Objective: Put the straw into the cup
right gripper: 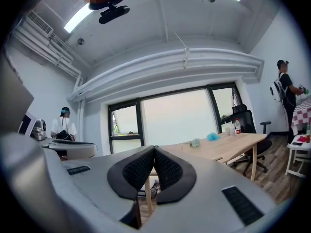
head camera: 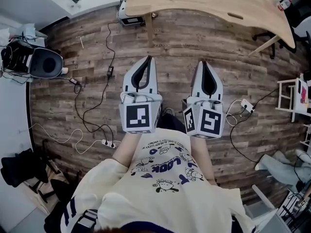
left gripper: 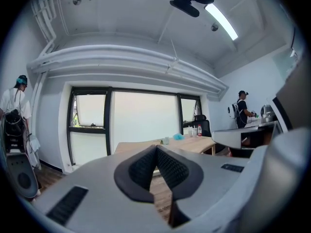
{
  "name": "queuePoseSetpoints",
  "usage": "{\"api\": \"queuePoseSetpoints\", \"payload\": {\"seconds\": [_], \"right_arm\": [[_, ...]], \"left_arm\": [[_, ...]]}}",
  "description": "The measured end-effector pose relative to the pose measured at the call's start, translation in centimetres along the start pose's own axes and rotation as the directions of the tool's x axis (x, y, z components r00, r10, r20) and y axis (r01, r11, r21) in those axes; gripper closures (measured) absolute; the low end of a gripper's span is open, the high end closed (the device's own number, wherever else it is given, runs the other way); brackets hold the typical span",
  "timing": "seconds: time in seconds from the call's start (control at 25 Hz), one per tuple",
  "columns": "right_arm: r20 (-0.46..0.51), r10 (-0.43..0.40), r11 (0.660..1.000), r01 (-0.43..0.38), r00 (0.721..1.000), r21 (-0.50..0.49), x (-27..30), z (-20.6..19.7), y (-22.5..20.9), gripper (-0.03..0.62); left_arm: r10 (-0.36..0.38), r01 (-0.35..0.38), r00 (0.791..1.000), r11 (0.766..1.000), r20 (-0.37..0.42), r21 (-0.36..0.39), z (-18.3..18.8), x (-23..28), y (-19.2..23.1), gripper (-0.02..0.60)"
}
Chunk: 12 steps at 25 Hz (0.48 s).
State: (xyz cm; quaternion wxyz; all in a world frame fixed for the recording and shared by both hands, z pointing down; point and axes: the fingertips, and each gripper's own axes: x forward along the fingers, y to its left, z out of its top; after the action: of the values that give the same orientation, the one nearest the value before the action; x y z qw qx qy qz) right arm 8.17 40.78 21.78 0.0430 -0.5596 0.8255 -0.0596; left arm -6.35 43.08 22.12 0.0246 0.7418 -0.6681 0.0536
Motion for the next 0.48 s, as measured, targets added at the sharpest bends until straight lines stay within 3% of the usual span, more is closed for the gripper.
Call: {"api": "queuePoseSetpoints", "payload": {"seconds": [0.48], "right_arm": [[-0.020,-0.025,0.998,0.024,0.999,-0.050,6.0,-0.2,-0.8,0.596]], "left_arm": [[-0.040,0.041,0.999,0.998,0.005,-0.053,-0.1,7.1,1.8,0.555]]}}
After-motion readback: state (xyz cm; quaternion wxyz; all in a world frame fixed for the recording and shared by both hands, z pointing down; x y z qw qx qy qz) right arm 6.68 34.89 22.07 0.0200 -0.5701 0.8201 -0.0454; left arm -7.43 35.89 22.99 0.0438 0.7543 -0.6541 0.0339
